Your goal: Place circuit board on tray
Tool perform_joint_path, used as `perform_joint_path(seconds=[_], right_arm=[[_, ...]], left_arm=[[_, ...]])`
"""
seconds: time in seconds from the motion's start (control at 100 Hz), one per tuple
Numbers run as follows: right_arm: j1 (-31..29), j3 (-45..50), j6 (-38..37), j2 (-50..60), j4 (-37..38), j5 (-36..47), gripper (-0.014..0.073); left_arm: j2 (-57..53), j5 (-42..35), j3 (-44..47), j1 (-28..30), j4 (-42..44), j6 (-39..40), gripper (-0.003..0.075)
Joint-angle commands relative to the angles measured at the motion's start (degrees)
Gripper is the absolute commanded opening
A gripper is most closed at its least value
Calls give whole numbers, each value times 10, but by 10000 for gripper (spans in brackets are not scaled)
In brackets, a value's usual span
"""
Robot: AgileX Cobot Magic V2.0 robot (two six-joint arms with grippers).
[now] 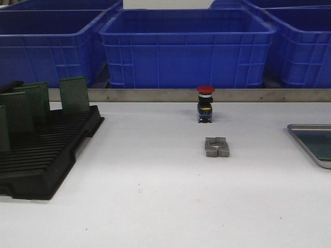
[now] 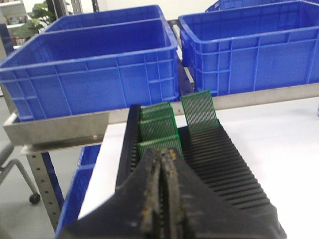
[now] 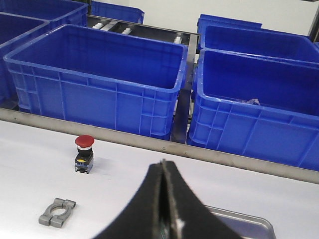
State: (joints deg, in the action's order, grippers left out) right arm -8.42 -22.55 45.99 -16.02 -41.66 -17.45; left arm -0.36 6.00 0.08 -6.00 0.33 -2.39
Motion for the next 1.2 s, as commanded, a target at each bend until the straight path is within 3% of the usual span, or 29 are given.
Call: perform_joint_path(seconds=[0.0,1.19], right_arm=[[-1,-14,5,-4,-11,39,-69],[-1,-14,5,-4,-11,38,-69]], left_arm=[[-20,-70,2,0,2,16,-18],[-20,-70,4,0,2,16,-18]])
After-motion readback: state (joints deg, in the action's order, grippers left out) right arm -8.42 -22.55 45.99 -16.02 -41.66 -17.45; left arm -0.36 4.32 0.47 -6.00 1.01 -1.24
